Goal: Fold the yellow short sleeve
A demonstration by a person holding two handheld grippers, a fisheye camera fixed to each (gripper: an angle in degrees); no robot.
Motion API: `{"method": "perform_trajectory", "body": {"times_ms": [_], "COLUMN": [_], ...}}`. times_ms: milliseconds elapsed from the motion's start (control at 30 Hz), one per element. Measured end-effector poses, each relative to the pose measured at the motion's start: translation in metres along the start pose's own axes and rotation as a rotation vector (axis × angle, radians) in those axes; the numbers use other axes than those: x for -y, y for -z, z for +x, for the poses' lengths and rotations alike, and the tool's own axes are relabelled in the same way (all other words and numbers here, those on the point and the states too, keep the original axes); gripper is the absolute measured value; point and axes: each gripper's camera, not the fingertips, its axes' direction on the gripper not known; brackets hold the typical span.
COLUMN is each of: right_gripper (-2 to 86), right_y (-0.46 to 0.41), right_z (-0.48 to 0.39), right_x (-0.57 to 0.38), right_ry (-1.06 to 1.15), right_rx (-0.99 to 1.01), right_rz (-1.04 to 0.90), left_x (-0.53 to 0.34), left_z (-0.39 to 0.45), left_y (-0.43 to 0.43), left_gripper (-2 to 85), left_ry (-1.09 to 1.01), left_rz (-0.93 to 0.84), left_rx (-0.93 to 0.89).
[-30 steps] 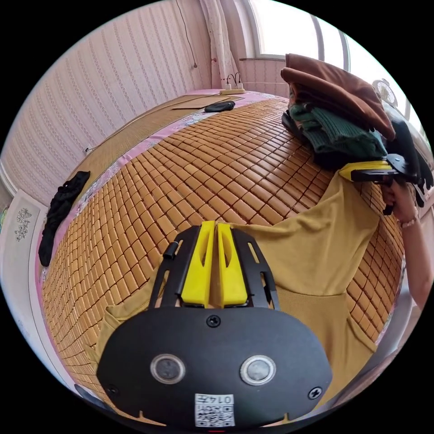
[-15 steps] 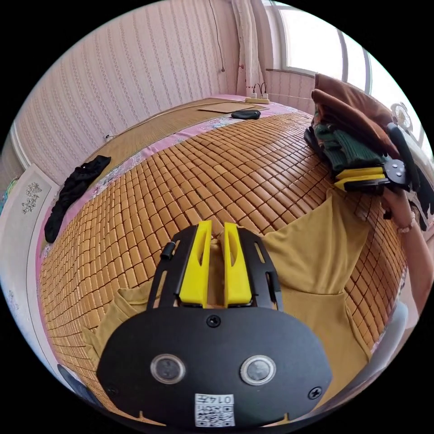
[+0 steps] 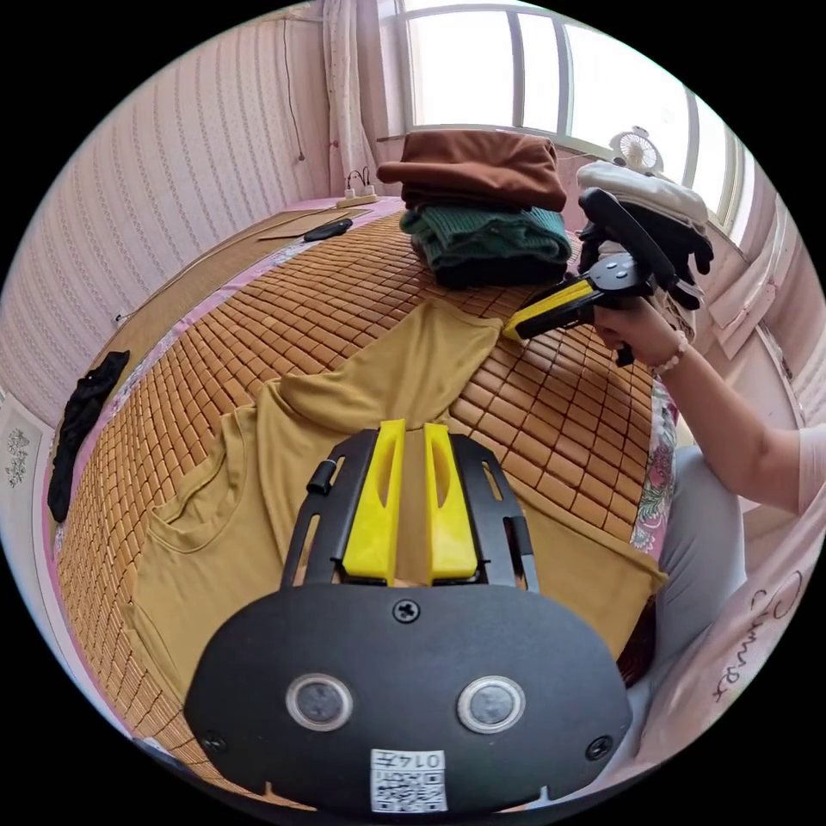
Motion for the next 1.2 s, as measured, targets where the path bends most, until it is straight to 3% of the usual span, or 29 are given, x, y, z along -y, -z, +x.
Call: {"method": "perform_trajectory", "body": {"times_ms": [200, 300, 367, 500, 667, 733, 867, 1000, 1200], "right_gripper": [-0.5, 0.2, 1.0, 4.3, 10.2, 9.4, 11.1, 4.0, -0.1], "right_y": [0.01, 0.036, 0.063, 0.09, 0.044, 0.052, 0.029, 0.028, 0.063], "right_z": [0.012, 0.013, 0.002, -0.064, -0.149, -0.168, -0.19, -0.206, -0.204], "right_x": [-0.013, -0.024, -0.04, -0.111, -0.166, -0.179, -0.17, -0.169, -0.157], "right_ry": [0.008, -0.03, -0.025, 0.038, 0.014, -0.019, 0.008, 0.008, 0.003], "right_rx": [-0.012, -0.028, 0.045, 0.387, 0.332, 0.255, 0.315, 0.105, 0.158], "right_rz": [-0.008, 0.028, 0.087, 0.151, -0.124, -0.032, -0.243, -0.181, -0.179], "left_x": [-0.103, -0.192, -0.275, -0.402, -0.542, -0.567, -0.611, -0.637, -0.66], "left_z": [-0.001, 0.004, 0.011, 0.026, 0.05, 0.054, 0.048, 0.032, 0.019], "left_y": [0.061, 0.115, 0.155, 0.206, 0.253, 0.255, 0.243, 0.219, 0.222], "left_gripper": [4.7, 5.4, 6.1, 7.9, 9.1, 9.8, 12.8, 12.3, 0.4], "left_ry": [0.142, 0.239, 0.37, 0.595, 0.855, 0.877, 0.91, 0.942, 0.902], "left_rz": [0.058, 0.048, 0.007, -0.07, 0.066, 0.106, 0.115, 0.158, 0.267], "left_rx": [-0.047, 0.08, 0.196, 0.282, 0.236, 0.206, 0.169, 0.015, -0.089]}}
